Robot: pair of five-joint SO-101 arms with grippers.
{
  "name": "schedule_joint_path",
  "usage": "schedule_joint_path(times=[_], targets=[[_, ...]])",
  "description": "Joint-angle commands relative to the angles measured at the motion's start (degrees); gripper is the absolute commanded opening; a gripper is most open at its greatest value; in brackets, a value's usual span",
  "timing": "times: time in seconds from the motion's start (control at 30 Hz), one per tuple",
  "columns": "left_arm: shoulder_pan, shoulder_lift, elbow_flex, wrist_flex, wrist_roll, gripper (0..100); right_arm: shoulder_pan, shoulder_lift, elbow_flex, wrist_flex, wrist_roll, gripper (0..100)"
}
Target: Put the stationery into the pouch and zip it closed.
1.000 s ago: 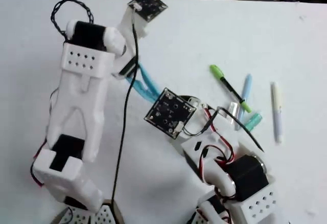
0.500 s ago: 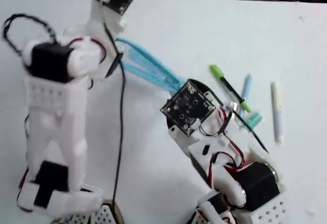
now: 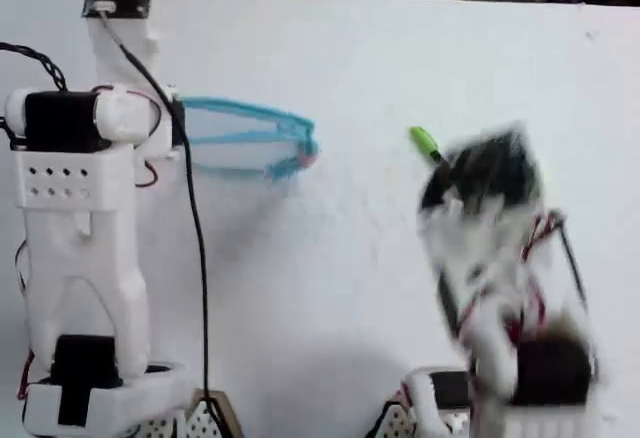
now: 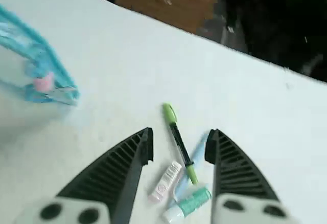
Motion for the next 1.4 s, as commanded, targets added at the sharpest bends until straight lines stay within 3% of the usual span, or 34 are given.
schedule_joint_path(times=[0.0,0.27,0.37,0.5,0.63,0.8,1.0,1.23,1.37], targets=[[0.8,-1.2,-3.3,-0.2,2.9,2,5.4,14.0,-5.3,-1.3,-2.4,16.6],[0.9,16.7,-28.8,0.0,4.8,2,5.8,41.7,-21.6,2.1,-4.8,16.6],[1.0,17.9,-32.9,0.0,5.7,2,5.7,49.1,-24.6,2.4,-4.7,16.6],[1.0,14.2,-29.7,0.1,6.5,2,4.8,53.8,-27.1,6.7,-4.5,10.1],[1.0,8.9,-23.9,0.1,6.5,2,2.8,54.7,-27.3,9.2,1.2,11.3],[1.2,2.6,-13.0,0.1,4.7,2,2.9,55.7,-27.3,5.1,1.9,14.1],[2.9,3.2,-0.2,0.2,0.3,2,2.2,63.0,-27.8,-0.7,8.5,17.3],[2.4,10.3,-0.9,0.3,-0.7,2,1.5,71.4,-31.8,-7.6,8.4,20.3],[2.4,11.9,-7.8,0.1,-0.4,2,1.1,79.4,-40.4,-7.5,8.3,24.5]])
